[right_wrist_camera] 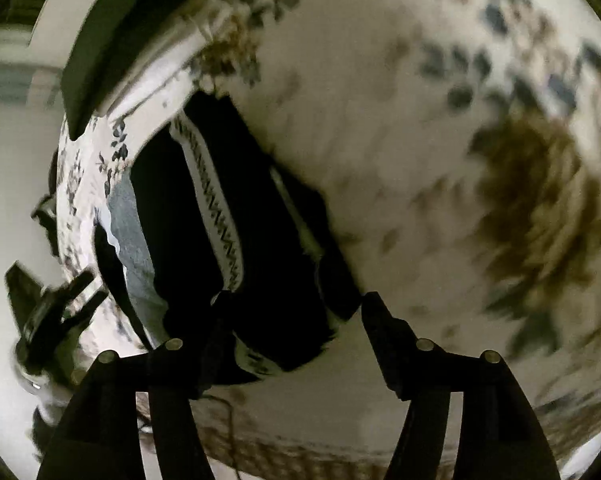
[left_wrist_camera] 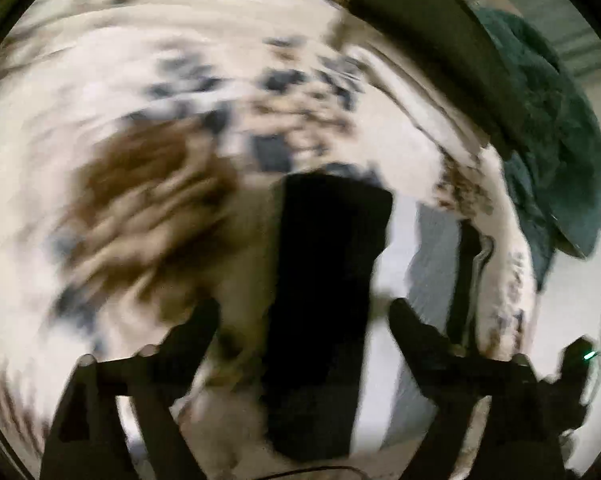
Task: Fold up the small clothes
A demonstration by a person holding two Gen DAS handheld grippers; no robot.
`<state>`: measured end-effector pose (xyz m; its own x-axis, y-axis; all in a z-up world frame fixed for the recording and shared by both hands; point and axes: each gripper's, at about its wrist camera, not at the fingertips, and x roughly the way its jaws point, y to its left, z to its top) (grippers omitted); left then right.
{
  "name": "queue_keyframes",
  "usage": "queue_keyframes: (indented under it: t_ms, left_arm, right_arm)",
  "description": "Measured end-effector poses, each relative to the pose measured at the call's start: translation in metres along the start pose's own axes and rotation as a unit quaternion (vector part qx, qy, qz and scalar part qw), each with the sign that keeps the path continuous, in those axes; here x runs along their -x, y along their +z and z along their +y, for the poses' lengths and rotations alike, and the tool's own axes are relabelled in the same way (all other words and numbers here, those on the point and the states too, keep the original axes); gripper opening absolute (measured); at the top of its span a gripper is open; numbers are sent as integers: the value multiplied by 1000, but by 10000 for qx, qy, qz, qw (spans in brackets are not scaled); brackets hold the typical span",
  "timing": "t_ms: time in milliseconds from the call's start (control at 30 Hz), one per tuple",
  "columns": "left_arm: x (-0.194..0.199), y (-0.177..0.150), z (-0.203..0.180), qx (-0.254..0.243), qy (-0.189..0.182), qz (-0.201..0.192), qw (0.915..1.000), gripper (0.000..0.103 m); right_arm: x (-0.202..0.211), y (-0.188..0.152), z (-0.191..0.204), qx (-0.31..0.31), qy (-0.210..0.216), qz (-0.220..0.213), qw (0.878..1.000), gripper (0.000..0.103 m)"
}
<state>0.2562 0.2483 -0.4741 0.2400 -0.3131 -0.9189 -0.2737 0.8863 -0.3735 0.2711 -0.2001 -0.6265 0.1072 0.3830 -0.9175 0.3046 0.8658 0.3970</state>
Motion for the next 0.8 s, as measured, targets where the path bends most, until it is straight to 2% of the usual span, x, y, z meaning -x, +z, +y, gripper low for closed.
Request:
queue_keyframes:
  t_ms: [100,167,233,300,367,400,433,467,500,667,800]
  left_arm:
    - [-1,-45,40,609,572,64,9965,93]
    - [-20,-78,70,953,979,341,9900,93]
    - [-35,-98,89,1138,1200,455,9852,93]
    - [-50,-109,102,1198,1245,500,9837,94]
    - [-59,-107,107,1230,1108,479,9850,103]
    - [-63,-104,110,1291,1114,564,9837,103]
    - [-69,-99,112,1337,1138,702,9820,103]
    - [-73,-95,118,1345,1171,830,9805,103]
    - [-77,-91,120,1351,1208,966,9787,103]
    - [-91,-75,128,1467,1328,1480,9690,103]
    - [-99,-66,134,1531,1300,1620,9661,103]
  right_arm:
    - [17,26,6,209,3,-123,9997,68]
    - [13,51,16,300,94,-207,9993,68]
    - [-6,83,39,485,174,-281,9983,68]
    - [-28,110,53,627,137,-207,9977,68]
    - [-57,132,67,667,249,84,9974,68]
    - [-68,139,74,671,262,197,9972,61]
    - [-77,144,82,758,251,279,9964,20]
    - [-79,147,90,873,112,220,9959,4]
    - [-82,150,95,936,15,214,9954,4]
    - [-56,176,106,867,-415,-444,9944,3]
    - [-59,181,110,1016,-189,44,9946,6]
